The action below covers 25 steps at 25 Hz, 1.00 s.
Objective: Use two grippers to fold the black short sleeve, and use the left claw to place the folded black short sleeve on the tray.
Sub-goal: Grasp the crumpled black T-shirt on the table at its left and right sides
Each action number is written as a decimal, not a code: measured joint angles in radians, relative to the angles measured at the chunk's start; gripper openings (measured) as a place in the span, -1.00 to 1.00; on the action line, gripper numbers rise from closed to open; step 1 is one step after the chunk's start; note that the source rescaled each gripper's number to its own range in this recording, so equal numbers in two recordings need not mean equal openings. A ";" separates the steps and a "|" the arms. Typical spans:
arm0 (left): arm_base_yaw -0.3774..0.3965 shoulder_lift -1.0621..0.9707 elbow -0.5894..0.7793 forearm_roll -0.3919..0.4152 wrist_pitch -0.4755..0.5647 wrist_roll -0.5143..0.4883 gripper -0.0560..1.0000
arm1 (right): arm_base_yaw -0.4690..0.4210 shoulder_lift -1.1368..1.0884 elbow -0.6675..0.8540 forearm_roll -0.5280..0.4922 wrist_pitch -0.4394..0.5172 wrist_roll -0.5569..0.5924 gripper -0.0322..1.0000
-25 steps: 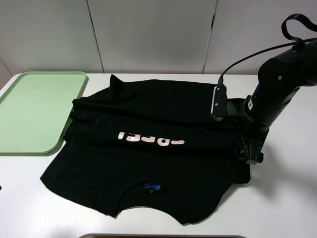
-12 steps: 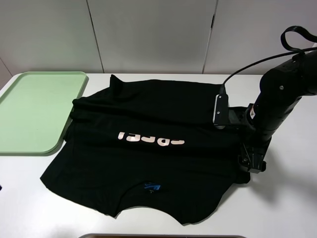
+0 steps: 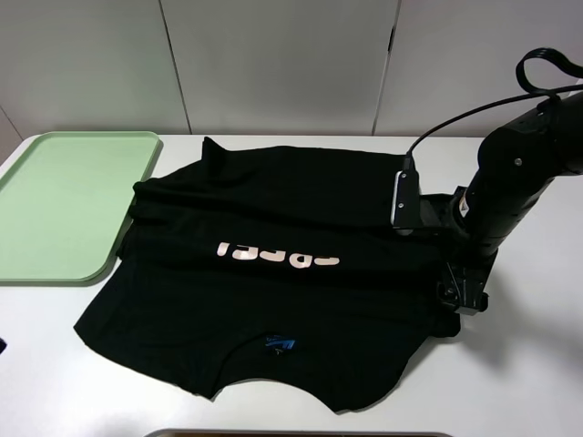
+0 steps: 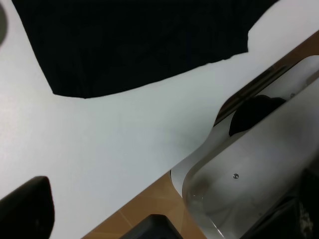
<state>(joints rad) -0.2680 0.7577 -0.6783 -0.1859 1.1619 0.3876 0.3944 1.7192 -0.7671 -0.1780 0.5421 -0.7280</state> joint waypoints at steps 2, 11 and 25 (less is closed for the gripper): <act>0.000 0.000 0.000 0.000 0.000 0.000 0.93 | 0.000 0.000 0.000 0.003 -0.005 0.000 1.00; 0.000 0.000 0.000 0.000 0.000 0.000 0.93 | 0.000 0.094 -0.009 0.010 -0.033 0.002 1.00; 0.000 0.000 0.000 0.000 0.000 0.000 0.93 | 0.000 0.161 -0.055 0.004 0.007 0.038 0.98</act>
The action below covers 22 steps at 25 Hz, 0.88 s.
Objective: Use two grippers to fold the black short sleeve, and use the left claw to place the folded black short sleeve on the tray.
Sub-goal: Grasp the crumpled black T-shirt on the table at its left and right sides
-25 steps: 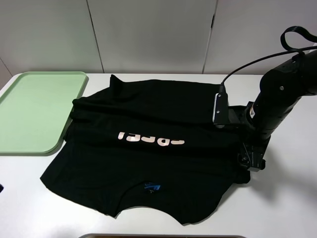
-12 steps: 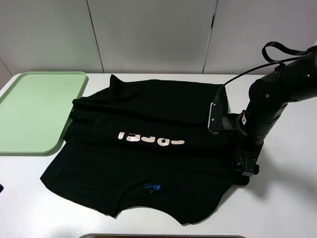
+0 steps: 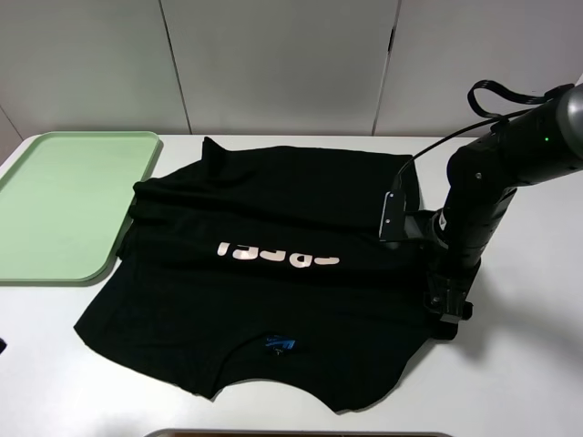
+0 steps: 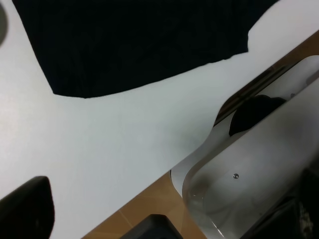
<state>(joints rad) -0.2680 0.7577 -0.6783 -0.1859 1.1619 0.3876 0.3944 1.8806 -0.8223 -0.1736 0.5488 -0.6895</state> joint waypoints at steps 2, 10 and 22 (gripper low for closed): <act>0.000 0.000 0.000 0.000 0.000 0.000 0.93 | 0.000 0.000 0.000 0.000 0.005 0.003 0.90; 0.000 0.000 0.000 0.000 0.000 0.000 0.93 | 0.000 0.011 -0.081 -0.006 0.185 0.056 0.85; 0.000 0.000 0.000 -0.001 0.000 0.000 0.93 | 0.000 0.011 -0.170 0.041 0.283 0.064 0.85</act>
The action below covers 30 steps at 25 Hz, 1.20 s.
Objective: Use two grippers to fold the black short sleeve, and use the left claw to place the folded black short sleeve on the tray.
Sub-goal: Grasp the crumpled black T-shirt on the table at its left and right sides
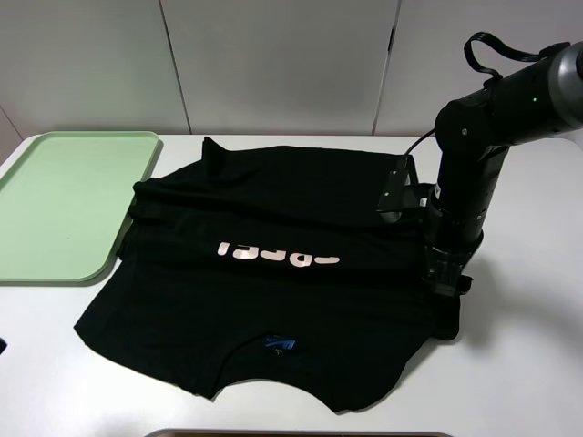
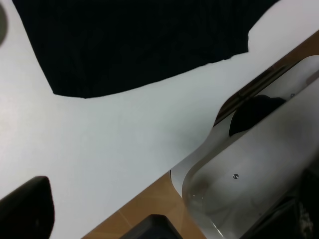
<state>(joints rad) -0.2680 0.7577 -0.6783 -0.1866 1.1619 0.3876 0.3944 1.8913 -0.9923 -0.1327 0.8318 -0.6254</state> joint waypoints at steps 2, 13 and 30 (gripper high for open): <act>0.000 0.000 0.000 -0.001 0.000 0.000 0.93 | 0.000 0.000 0.000 0.000 -0.024 0.000 0.85; 0.000 0.000 0.000 -0.002 0.000 0.000 0.93 | 0.000 0.000 0.000 0.004 -0.044 0.013 -0.45; 0.000 0.023 0.000 0.044 -0.001 0.000 0.88 | 0.000 0.000 0.000 0.015 -0.019 0.082 -0.91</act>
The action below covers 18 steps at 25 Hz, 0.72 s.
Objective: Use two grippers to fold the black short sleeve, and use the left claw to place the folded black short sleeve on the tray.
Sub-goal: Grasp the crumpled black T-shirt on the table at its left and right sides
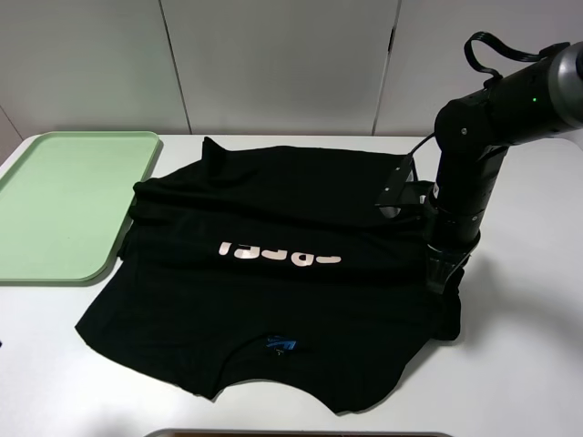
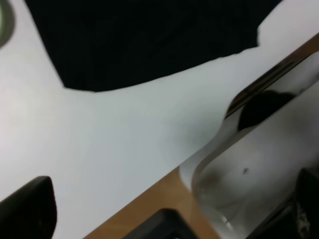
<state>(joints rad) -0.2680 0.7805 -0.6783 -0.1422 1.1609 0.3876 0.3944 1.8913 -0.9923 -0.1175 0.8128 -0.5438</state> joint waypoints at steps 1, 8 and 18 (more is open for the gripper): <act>0.000 0.018 0.000 0.015 0.000 0.000 0.87 | 0.000 0.000 0.000 0.000 -0.001 0.001 -0.91; 0.000 0.242 -0.079 0.100 -0.027 0.000 0.85 | 0.000 0.000 0.000 0.000 -0.001 0.002 -0.91; 0.000 0.621 -0.233 0.170 -0.245 0.218 0.83 | 0.000 0.000 0.000 -0.001 -0.001 0.006 -0.91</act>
<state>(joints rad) -0.2680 1.4020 -0.9109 0.0280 0.9157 0.6060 0.3944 1.8913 -0.9923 -0.1183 0.8118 -0.5380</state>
